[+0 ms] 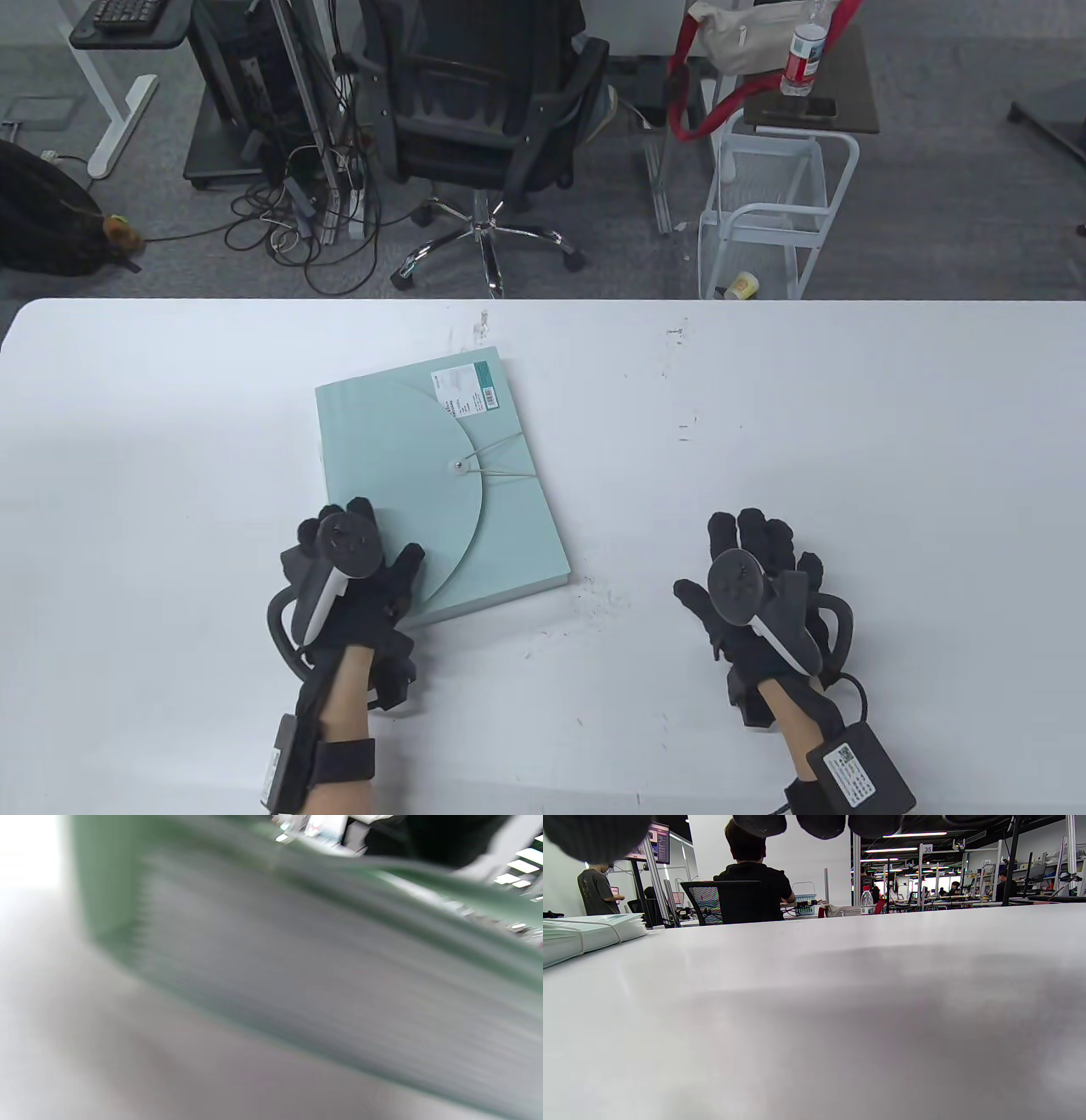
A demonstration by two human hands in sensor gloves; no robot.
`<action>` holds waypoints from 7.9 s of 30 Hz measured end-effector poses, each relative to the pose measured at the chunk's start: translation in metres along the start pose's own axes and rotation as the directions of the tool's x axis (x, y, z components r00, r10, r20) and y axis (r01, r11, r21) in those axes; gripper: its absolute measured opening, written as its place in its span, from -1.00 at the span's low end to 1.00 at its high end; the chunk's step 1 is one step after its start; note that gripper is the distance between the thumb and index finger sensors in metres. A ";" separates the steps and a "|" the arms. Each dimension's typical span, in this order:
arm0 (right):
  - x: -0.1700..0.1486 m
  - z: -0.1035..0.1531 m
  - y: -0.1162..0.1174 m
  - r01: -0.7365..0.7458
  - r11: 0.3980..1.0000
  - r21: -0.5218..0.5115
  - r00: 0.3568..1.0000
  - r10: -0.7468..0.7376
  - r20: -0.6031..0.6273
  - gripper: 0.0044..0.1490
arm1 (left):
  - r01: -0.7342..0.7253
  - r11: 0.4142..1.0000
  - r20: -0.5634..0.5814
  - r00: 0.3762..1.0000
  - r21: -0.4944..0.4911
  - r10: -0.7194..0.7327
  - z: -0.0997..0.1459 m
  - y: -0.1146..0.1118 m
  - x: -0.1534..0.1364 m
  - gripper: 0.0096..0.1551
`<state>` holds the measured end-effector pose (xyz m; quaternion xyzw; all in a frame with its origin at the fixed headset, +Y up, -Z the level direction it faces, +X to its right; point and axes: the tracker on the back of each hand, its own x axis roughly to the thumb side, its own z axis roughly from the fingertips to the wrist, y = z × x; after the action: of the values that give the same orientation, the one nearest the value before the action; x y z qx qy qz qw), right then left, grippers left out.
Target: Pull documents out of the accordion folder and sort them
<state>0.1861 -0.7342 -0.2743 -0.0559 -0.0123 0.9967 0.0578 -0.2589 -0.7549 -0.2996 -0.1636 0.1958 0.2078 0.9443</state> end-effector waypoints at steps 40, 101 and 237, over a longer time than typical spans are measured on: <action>0.003 -0.009 -0.015 -0.035 0.999 0.002 0.999 0.035 0.003 -0.32 | 0.329 0.943 0.466 0.843 -0.052 -0.269 0.073 -0.084 0.129 0.18; 0.034 -0.064 0.005 -0.201 0.956 0.215 0.973 0.220 -0.068 -0.28 | 0.189 0.980 0.721 0.672 0.054 -0.169 0.103 -0.075 0.142 0.13; -0.041 -0.051 -0.077 0.941 0.277 0.192 0.290 -0.956 -0.041 0.07 | 0.076 0.993 0.725 0.689 -0.095 0.016 0.162 0.019 0.280 -0.29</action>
<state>0.2406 -0.6618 -0.3179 0.0089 0.0440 0.7645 0.6431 0.0154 -0.5834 -0.2855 -0.1269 -0.2077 0.2511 0.9369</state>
